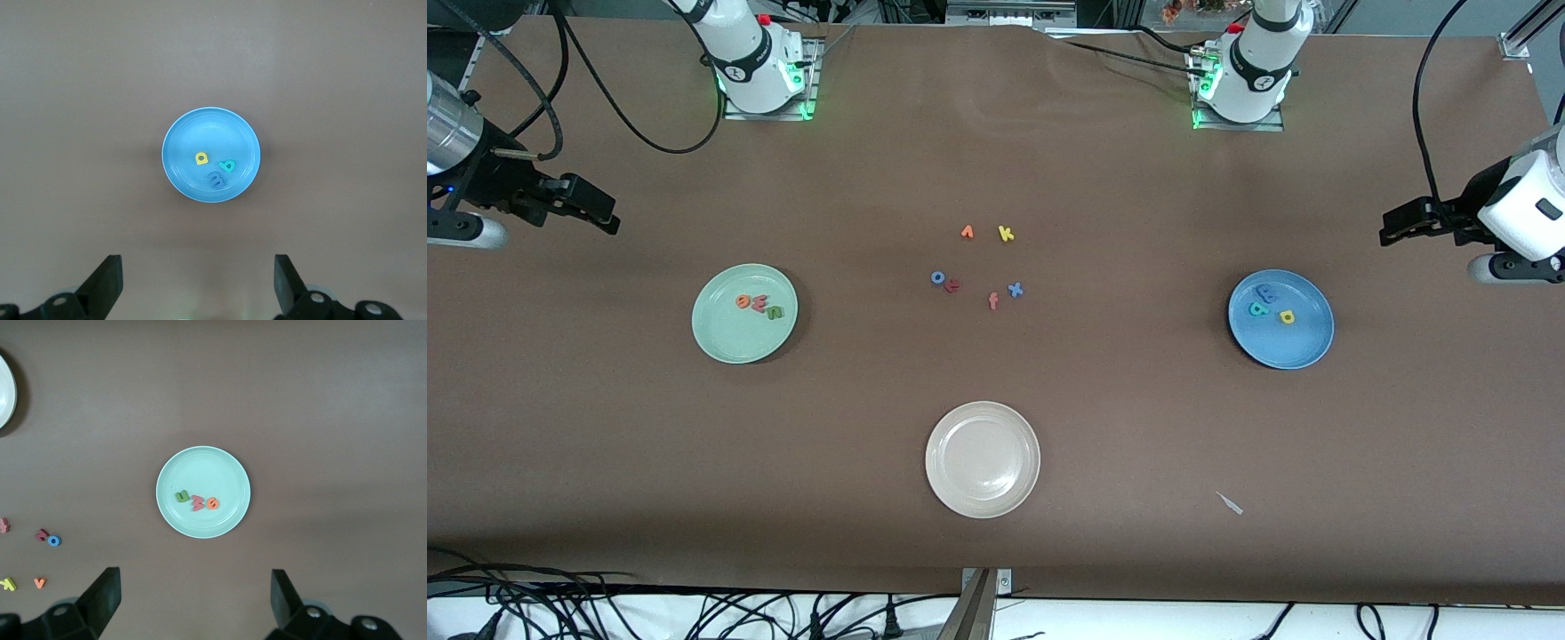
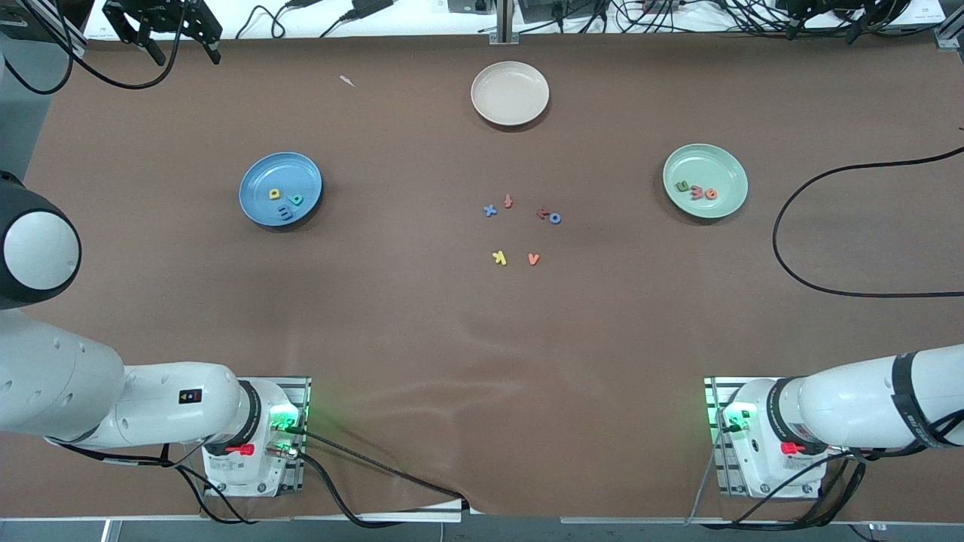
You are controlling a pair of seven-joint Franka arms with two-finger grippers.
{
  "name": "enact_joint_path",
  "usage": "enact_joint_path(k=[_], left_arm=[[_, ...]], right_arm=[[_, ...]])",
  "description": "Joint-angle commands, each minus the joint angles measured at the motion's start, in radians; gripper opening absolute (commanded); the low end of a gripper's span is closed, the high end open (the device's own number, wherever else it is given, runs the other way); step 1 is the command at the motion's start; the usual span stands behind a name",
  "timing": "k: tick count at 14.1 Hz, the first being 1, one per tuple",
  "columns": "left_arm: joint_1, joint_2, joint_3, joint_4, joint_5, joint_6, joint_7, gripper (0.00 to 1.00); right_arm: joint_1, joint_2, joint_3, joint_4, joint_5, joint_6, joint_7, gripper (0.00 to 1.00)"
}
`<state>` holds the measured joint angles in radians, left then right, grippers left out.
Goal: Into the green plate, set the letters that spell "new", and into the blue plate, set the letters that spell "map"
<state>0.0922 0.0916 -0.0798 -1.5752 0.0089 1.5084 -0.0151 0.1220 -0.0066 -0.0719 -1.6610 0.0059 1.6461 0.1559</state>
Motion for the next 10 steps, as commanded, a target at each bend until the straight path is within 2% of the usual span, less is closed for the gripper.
enact_joint_path(k=[1,10], left_arm=[[0.006,-0.007,0.002,0.008,-0.030,-0.007,0.017,1.00],[0.006,-0.006,0.002,0.008,-0.030,-0.007,0.017,1.00]], right_arm=[[-0.002,-0.024,0.003,-0.022,-0.007,-0.002,-0.006,1.00],[-0.001,-0.026,0.011,-0.022,-0.007,-0.008,0.001,1.00]])
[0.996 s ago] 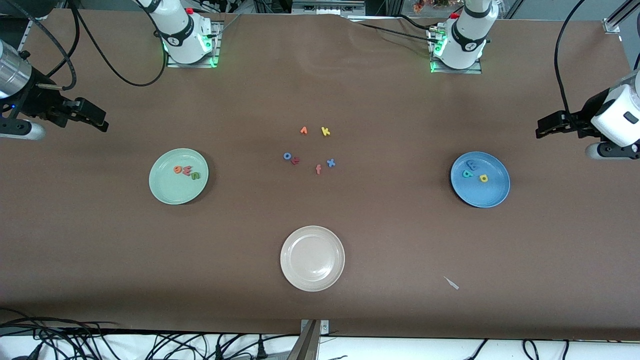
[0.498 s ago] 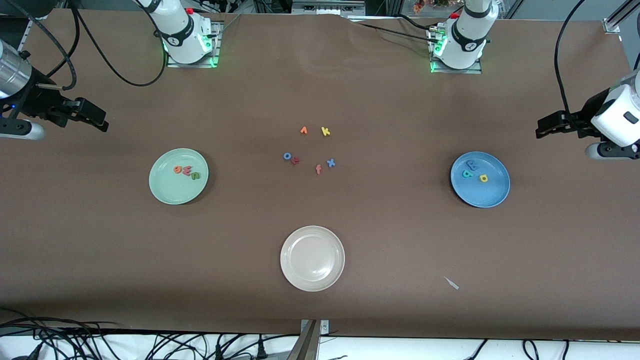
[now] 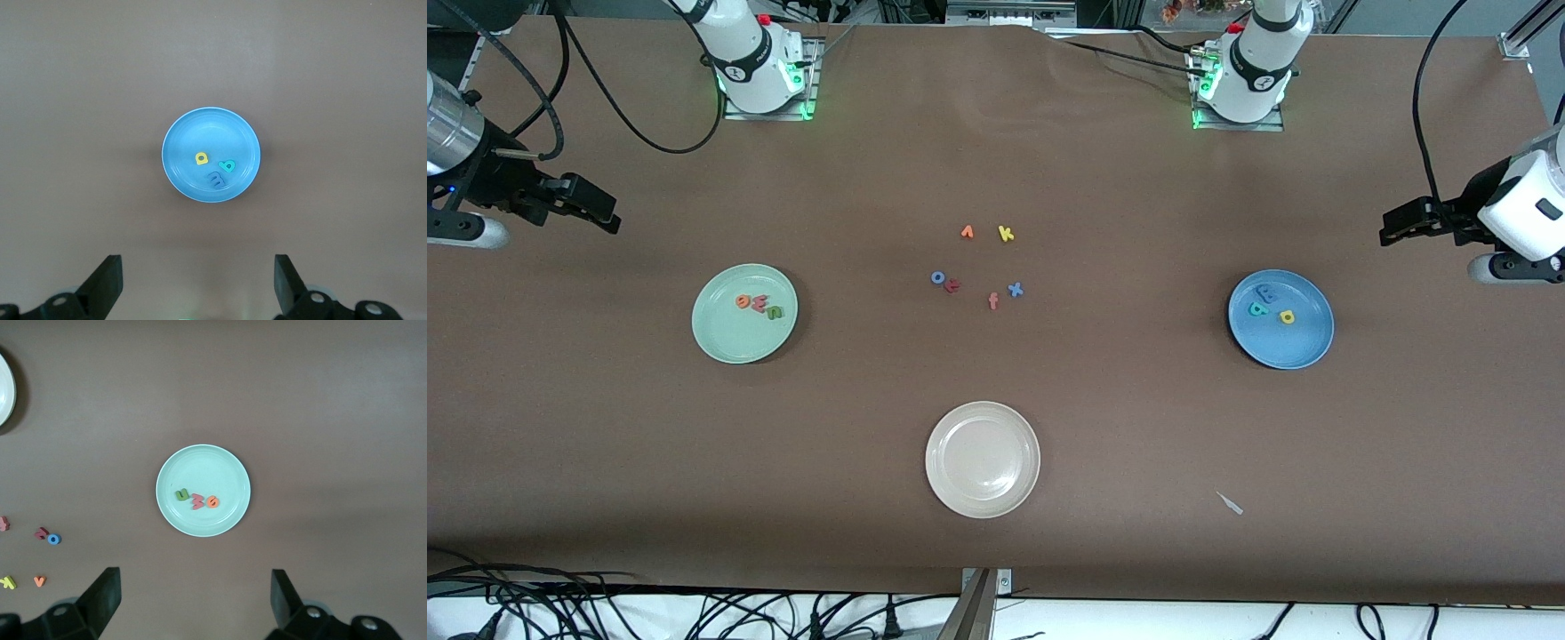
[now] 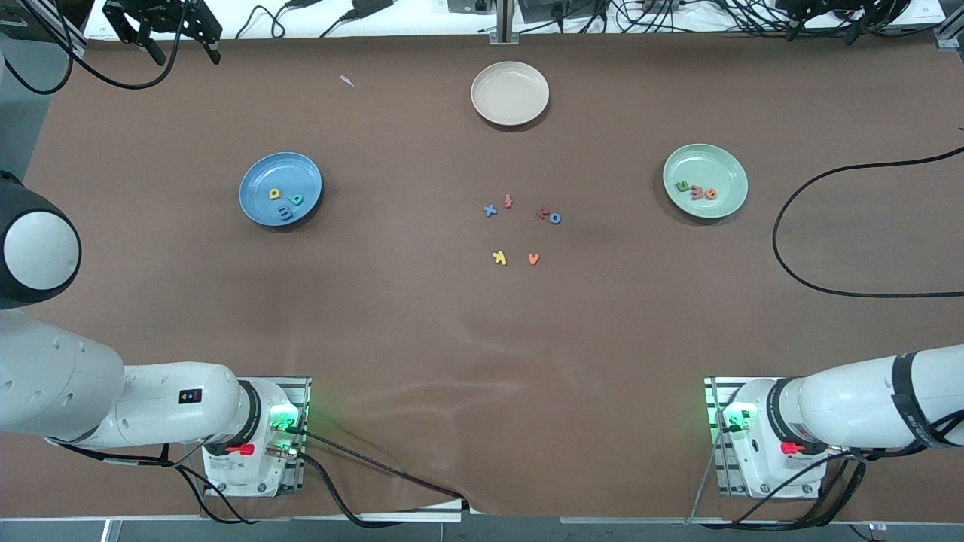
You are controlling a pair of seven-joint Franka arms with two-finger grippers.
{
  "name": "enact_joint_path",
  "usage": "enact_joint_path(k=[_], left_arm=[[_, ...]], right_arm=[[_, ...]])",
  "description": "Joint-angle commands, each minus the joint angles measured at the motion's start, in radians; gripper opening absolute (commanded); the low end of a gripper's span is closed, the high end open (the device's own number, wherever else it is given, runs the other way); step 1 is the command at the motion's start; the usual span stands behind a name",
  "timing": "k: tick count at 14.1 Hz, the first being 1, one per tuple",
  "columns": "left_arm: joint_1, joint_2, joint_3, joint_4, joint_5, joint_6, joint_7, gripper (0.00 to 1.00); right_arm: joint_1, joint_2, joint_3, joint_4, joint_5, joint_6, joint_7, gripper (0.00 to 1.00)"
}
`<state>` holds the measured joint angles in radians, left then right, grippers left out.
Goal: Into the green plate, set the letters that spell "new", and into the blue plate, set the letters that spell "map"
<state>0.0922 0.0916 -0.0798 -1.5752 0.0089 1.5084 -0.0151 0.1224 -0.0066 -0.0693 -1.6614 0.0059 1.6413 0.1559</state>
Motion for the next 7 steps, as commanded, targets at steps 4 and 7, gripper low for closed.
enact_joint_path(k=[4,7], left_arm=[[0.004,-0.006,0.002,0.008,-0.030,-0.007,0.017,1.00],[0.004,-0.006,0.002,0.008,-0.030,-0.007,0.017,1.00]], right_arm=[[-0.001,-0.026,0.008,-0.018,-0.009,-0.002,0.001,1.00],[-0.001,-0.023,0.019,-0.011,-0.012,0.000,0.001,1.00]])
